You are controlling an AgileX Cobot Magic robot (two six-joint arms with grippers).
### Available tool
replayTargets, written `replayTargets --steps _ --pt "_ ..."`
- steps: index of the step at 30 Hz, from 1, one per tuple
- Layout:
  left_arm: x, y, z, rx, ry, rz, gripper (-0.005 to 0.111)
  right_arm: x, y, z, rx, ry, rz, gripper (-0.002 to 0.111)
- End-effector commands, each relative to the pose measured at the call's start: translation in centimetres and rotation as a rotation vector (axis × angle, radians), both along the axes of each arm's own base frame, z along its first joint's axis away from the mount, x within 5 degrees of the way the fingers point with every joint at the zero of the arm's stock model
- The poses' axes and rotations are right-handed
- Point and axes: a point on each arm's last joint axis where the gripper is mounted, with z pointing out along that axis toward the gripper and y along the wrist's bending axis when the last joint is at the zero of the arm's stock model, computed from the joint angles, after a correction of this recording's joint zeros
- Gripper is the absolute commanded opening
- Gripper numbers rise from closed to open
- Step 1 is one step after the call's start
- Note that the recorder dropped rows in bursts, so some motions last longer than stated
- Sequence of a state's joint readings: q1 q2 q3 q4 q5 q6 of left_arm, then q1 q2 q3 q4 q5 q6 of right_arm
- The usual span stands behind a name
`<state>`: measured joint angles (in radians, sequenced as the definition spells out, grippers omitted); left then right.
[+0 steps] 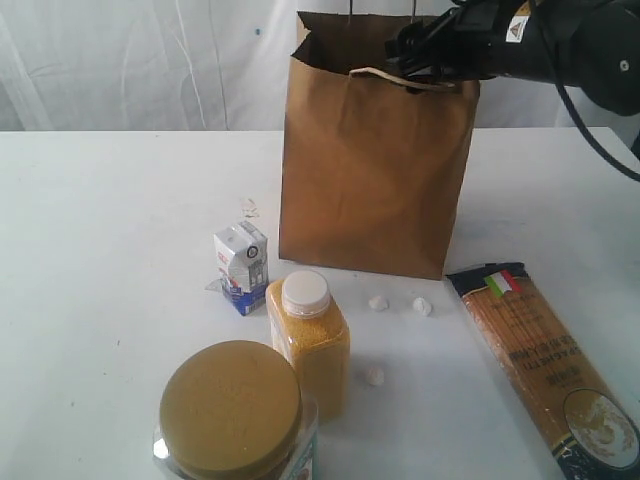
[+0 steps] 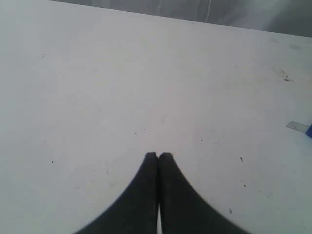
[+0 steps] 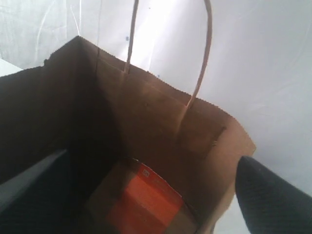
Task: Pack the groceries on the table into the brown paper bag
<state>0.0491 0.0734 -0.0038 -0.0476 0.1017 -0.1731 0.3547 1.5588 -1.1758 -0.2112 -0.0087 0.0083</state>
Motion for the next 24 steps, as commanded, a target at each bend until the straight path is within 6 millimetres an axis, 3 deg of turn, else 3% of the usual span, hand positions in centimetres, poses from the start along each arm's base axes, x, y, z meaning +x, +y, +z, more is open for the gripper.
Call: replayTargets --steps 1,5,14,17,20,21,22,24 --pt "0.0 0.0 -0.1 -0.016 -0.004 -0.002 0.0 -0.2 -0.2 1.3 0.016 -0.072 0.008 0.084" --pt "0.0 0.0 -0.1 -0.016 -0.004 -0.002 0.0 -1.7 -0.6 4.3 0.088 -0.177 0.012 0.084" --pt "0.0 0.0 -0.1 -0.016 -0.004 -0.002 0.0 -6.6 -2.8 8.8 0.079 -0.181 -0.028 0.082" --pt "0.0 0.0 -0.1 -0.016 -0.004 -0.002 0.0 -8.9 -3.9 9.8 0.086 -0.127 -0.063 0.063" --pt "0.0 0.0 -0.1 -0.016 -0.004 -0.002 0.0 -10.2 -4.9 9.5 -0.014 -0.056 -0.102 0.024" --pt "0.0 0.0 -0.1 -0.016 -0.004 -0.002 0.0 -10.3 -5.5 9.0 -0.095 -0.04 -0.126 0.006" --pt "0.0 0.0 -0.1 -0.016 -0.004 -0.002 0.0 -10.2 -6.0 8.6 -0.117 -0.02 -0.156 0.001" --pt "0.0 0.0 -0.1 -0.016 -0.004 -0.002 0.0 -9.9 -7.7 7.2 -0.136 0.032 -0.26 0.001"
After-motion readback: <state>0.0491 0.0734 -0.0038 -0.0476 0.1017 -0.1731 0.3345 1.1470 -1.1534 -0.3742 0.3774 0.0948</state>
